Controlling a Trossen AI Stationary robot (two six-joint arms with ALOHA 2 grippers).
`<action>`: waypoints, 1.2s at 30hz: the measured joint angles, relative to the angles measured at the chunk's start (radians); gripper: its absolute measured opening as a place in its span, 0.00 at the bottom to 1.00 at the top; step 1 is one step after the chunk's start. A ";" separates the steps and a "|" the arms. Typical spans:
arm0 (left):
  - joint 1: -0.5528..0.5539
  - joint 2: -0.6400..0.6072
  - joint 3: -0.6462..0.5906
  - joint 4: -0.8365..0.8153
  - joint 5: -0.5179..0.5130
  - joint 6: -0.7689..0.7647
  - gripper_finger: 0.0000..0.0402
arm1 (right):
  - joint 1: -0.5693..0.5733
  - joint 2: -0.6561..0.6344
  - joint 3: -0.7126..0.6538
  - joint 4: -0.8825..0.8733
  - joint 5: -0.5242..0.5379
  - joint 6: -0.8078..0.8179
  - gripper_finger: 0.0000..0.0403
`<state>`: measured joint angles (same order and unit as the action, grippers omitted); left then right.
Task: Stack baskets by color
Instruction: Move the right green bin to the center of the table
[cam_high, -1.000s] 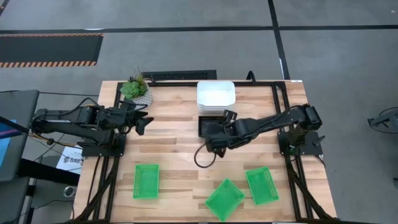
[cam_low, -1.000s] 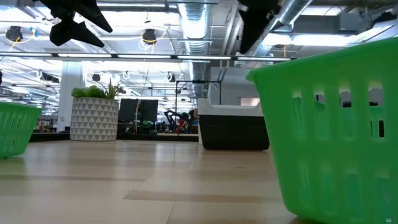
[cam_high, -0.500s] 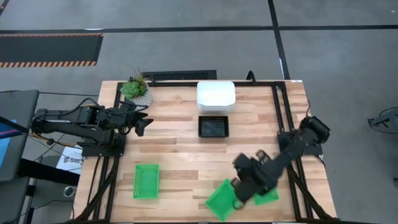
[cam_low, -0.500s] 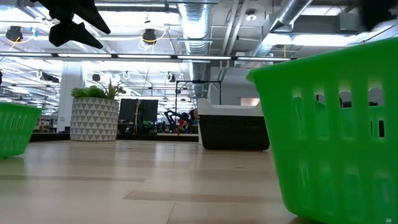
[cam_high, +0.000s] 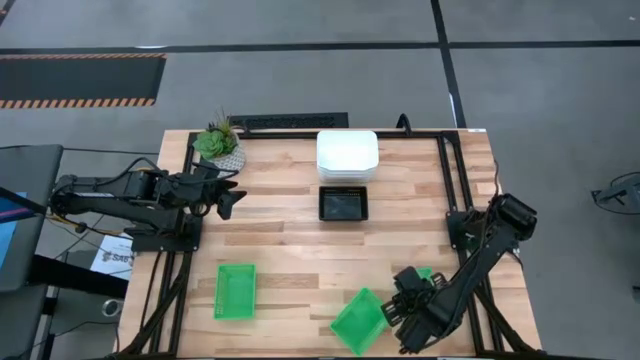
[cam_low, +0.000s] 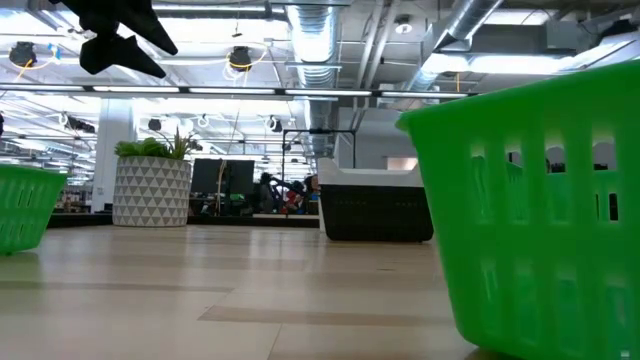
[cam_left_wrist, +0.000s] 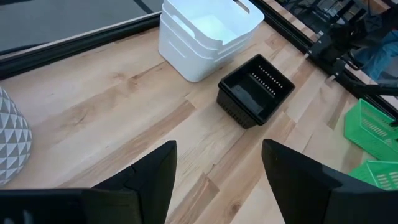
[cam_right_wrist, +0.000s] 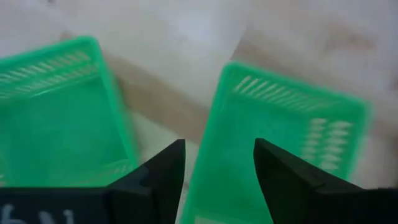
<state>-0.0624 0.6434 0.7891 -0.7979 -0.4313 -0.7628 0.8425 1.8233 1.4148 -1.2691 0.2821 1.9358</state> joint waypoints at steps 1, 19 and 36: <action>0.000 0.000 0.000 0.000 0.000 0.000 0.56 | 0.005 0.000 -0.016 0.015 0.001 0.002 0.52; 0.000 0.000 0.000 0.000 -0.020 0.001 0.56 | -0.062 -0.002 -0.149 0.121 -0.069 -0.191 0.11; 0.000 0.000 0.000 0.000 -0.020 0.001 0.56 | -0.319 -0.003 -0.143 0.264 0.031 -0.959 0.01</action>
<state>-0.0624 0.6434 0.7891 -0.7982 -0.4515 -0.7620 0.5236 1.8202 1.2714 -1.0055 0.3134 0.9766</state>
